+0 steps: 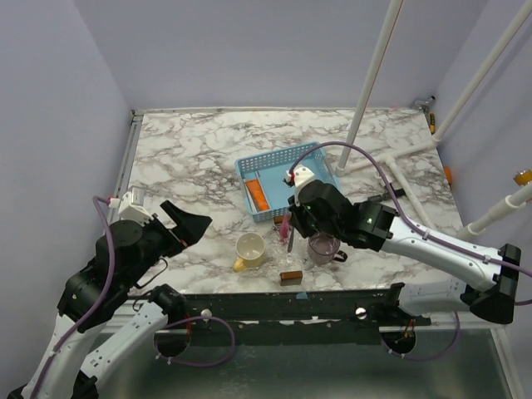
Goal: Prepare toiletry sets of a toothbrush and toothpaste on the tray
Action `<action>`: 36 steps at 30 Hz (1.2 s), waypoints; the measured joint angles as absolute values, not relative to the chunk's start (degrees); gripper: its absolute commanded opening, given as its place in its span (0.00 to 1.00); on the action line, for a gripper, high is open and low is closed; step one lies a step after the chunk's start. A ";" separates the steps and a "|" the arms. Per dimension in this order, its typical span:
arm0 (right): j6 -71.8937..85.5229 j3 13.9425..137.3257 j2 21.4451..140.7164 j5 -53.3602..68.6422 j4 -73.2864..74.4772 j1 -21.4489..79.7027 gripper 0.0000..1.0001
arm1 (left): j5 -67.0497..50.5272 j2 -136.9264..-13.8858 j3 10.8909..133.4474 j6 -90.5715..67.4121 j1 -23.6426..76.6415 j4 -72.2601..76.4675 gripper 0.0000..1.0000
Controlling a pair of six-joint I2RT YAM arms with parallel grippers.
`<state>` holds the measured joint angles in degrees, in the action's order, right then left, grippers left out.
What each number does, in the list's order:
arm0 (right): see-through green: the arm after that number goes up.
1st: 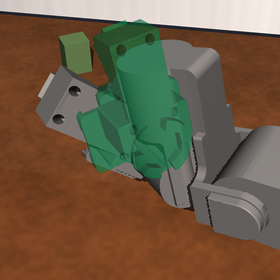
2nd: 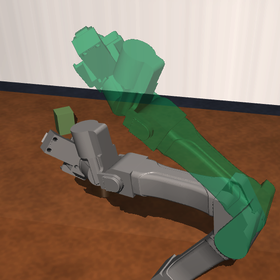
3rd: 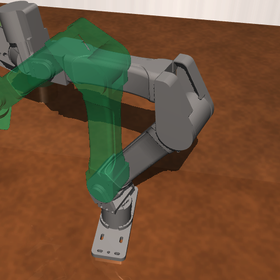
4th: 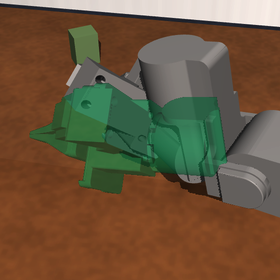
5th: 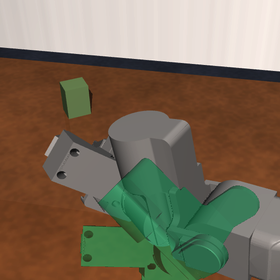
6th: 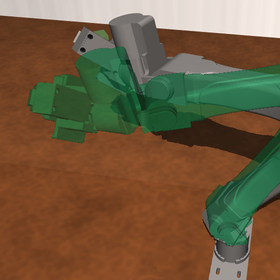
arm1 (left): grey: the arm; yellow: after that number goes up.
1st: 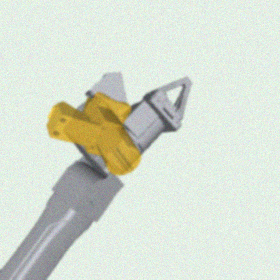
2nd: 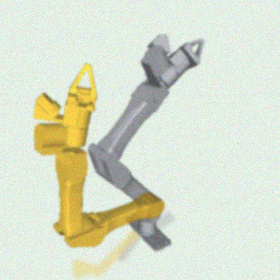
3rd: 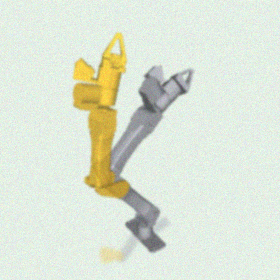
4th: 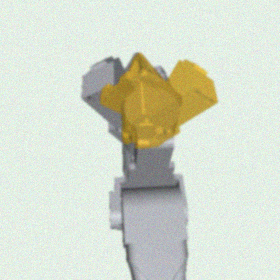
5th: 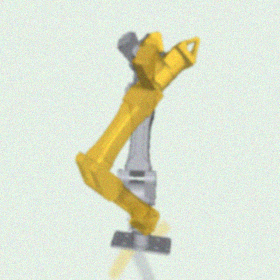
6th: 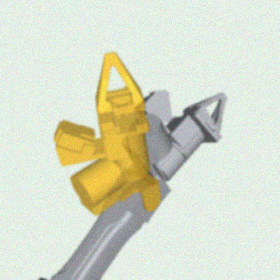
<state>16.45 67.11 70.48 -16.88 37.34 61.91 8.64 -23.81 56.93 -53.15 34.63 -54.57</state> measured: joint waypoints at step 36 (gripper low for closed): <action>18.02 62.39 72.38 -18.92 30.87 61.91 0.01 | 8.64 -23.38 56.34 -54.30 34.63 -54.54 0.99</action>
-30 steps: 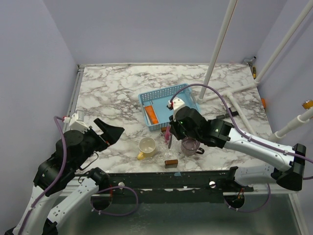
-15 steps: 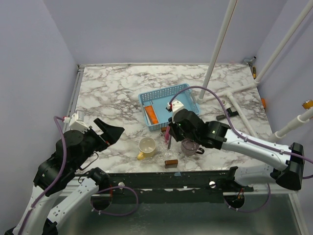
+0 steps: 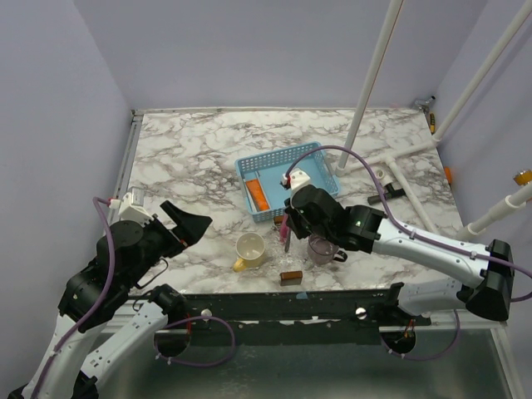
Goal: Prepare toiletry sets of a toothbrush and toothpaste on the tray
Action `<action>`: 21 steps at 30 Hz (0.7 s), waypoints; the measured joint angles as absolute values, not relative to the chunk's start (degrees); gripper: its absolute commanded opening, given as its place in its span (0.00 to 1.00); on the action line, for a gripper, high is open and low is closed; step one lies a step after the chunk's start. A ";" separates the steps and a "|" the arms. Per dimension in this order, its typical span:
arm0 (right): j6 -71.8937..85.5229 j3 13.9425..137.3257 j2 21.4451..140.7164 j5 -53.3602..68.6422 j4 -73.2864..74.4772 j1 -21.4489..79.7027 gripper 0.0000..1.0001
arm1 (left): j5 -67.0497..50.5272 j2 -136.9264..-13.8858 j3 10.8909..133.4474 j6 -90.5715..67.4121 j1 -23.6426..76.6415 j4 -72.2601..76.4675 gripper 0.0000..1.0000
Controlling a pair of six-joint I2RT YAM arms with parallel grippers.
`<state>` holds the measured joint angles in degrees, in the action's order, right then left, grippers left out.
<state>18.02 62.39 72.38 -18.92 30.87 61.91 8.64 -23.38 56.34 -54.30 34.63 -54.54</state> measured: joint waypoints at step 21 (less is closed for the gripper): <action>19.62 59.81 71.99 -20.12 28.75 61.91 0.01 | 8.64 -24.60 56.34 -54.41 34.63 -54.11 0.99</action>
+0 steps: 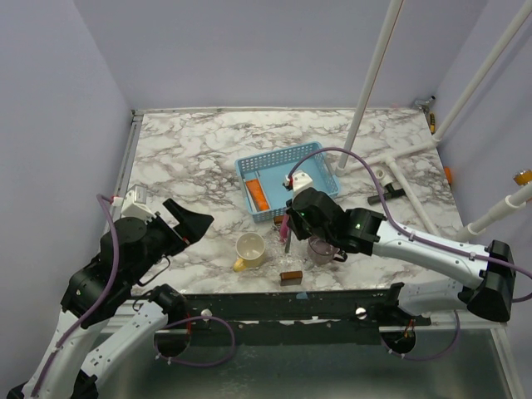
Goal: Prepare toiletry sets of a toothbrush and toothpaste on the tray
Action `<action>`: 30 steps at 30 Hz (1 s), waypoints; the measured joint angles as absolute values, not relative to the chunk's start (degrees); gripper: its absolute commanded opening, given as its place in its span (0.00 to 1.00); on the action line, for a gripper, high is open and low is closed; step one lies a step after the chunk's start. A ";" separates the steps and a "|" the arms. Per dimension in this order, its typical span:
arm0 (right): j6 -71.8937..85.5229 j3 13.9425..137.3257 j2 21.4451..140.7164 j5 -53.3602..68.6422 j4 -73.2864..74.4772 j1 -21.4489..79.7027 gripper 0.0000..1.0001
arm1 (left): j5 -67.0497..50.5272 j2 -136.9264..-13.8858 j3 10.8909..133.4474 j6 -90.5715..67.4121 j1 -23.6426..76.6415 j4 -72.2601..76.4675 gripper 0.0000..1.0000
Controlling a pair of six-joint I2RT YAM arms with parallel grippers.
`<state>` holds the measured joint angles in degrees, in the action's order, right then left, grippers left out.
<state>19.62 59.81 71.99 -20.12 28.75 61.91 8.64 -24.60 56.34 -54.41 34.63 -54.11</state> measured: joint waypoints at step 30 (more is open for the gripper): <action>19.99 60.71 73.52 -21.98 29.78 61.91 0.35 | 8.64 -24.82 56.34 -54.43 34.63 -54.11 0.99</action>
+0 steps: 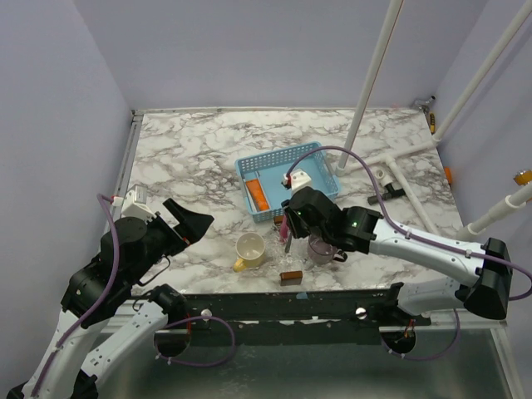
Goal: Prepare toiletry sets of a toothbrush and toothpaste on the tray
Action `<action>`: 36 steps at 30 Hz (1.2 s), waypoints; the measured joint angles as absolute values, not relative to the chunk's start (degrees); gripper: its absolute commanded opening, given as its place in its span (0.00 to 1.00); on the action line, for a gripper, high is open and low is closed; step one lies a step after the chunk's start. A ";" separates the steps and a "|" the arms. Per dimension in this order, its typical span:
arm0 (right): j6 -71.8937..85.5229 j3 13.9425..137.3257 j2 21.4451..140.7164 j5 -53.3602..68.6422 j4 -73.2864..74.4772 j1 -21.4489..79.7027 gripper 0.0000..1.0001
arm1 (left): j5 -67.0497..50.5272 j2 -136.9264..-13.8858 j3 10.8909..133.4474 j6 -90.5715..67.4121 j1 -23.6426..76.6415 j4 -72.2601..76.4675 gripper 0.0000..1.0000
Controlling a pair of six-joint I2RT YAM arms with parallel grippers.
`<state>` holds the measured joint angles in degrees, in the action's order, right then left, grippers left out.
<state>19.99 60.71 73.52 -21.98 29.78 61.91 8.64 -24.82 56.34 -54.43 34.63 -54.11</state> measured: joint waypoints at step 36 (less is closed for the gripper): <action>15.94 85.69 86.21 -23.38 36.58 60.73 0.50 | 8.69 -28.58 58.46 -48.69 34.63 -54.35 0.99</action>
<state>15.94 85.69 86.21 -23.38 36.58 60.73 8.69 -28.58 58.46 -48.69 34.63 -54.35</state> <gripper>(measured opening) 0.497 0.987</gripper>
